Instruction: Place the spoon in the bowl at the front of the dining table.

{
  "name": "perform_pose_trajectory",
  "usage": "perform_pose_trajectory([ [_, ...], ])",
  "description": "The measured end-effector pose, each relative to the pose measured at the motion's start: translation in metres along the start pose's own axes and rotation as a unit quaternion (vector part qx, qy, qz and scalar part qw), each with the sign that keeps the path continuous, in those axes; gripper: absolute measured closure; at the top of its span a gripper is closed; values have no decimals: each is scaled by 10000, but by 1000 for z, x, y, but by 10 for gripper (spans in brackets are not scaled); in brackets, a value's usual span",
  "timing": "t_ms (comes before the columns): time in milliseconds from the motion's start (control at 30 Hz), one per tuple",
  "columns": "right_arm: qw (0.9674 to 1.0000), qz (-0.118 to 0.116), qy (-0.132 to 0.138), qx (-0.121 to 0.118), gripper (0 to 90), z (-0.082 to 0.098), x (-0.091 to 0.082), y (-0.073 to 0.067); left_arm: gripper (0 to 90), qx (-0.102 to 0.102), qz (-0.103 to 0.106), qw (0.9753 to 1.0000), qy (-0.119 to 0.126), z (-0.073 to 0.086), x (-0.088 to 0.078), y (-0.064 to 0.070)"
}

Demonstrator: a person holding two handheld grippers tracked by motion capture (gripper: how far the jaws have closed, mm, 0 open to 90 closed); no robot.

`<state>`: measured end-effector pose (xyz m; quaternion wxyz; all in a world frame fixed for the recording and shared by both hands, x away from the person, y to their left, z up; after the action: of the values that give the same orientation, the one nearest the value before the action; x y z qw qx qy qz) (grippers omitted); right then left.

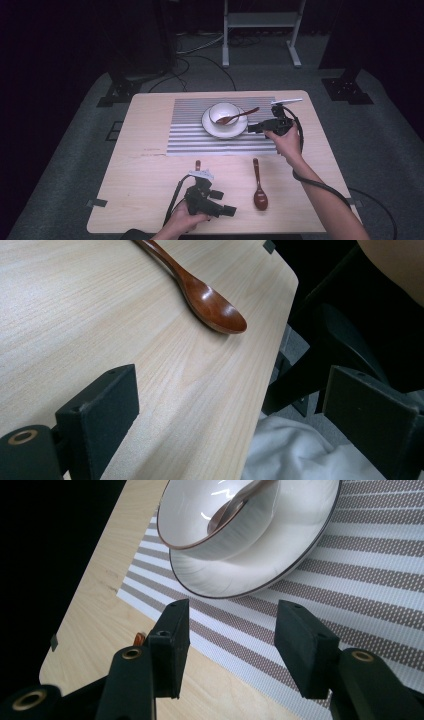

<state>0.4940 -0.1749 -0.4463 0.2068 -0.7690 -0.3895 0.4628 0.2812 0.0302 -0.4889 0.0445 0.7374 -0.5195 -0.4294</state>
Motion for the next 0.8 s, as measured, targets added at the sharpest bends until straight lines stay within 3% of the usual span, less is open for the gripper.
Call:
perform_pose_trajectory([
  [800, 9990, -139, -354, -240, 472, 40, 4, -8, 67, -15, -18, 10000, -9, 0, 0, -1],
])
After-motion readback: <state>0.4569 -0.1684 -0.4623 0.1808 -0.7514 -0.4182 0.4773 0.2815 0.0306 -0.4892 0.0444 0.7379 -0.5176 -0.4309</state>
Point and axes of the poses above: each handheld gripper's, and its own axes: x roughly forward along the jaws, z roughly out of its underside, y roughly to its right, the point moved 6 cm from there along x, roughly forward along the jaws, and after that the axes turned 6 degrees about -z, right-handed, at the moved point
